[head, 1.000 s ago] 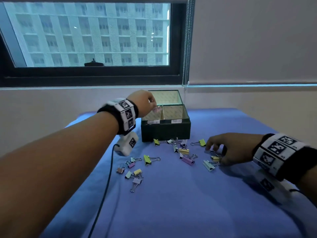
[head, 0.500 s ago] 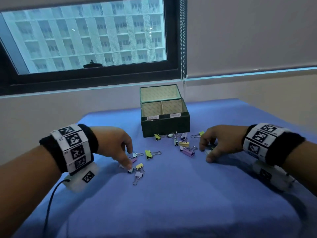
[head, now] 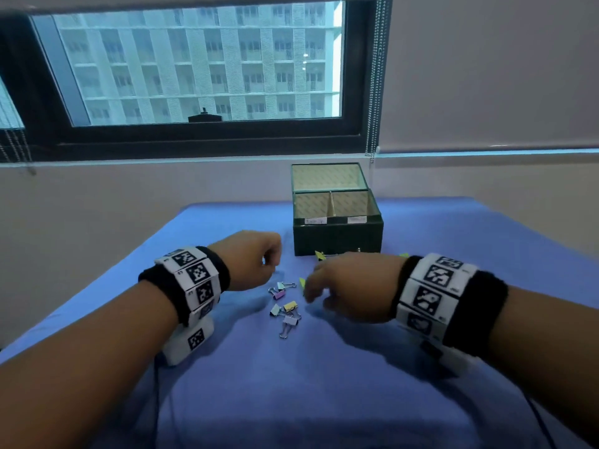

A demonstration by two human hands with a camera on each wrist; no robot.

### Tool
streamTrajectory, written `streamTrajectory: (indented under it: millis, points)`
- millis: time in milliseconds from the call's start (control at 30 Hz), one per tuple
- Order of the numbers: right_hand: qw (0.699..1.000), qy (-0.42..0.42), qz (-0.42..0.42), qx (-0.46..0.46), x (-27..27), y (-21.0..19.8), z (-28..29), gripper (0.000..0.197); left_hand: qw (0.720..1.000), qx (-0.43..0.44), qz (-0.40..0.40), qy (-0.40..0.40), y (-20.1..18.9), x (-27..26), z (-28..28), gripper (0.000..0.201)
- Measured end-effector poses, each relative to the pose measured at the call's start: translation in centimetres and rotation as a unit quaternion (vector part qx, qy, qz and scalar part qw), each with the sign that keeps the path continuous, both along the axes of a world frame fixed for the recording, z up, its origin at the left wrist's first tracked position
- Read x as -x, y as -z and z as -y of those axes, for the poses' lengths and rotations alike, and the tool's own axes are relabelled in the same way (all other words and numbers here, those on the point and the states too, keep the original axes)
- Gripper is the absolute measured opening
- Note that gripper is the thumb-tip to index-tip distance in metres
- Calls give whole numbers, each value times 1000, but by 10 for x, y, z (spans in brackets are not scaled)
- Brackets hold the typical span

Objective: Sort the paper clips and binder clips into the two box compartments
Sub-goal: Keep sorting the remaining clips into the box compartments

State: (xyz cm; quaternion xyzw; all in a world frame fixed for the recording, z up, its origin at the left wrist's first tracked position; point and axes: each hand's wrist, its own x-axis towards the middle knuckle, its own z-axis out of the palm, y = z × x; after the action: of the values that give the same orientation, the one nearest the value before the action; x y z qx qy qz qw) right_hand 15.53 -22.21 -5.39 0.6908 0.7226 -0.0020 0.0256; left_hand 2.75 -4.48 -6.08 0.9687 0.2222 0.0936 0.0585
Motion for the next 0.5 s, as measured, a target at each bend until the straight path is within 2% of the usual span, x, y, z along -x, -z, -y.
streamTrajectory:
  millis: [100, 167, 233, 333, 500]
  points:
    - [998, -19, 45, 47, 24, 5, -24, 41, 997, 30, -75, -14, 3, -1, 4, 22]
    - [996, -22, 67, 50, 31, 4, -33, 35, 993, 16, -116, -25, 3, -2, 2, 18]
    - [996, -13, 73, 47, 33, 3, -38, 25, 991, 12, -134, -26, 4, -2, 0, 23]
    - [998, 42, 11, 51, 26, 1, -41, 25, 990, 12, -136, -20, 8, -3, -1, 29]
    - [988, 115, -103, -21, -1, -8, -54, 31, 991, -9, -123, -48, 9, -3, -5, 27]
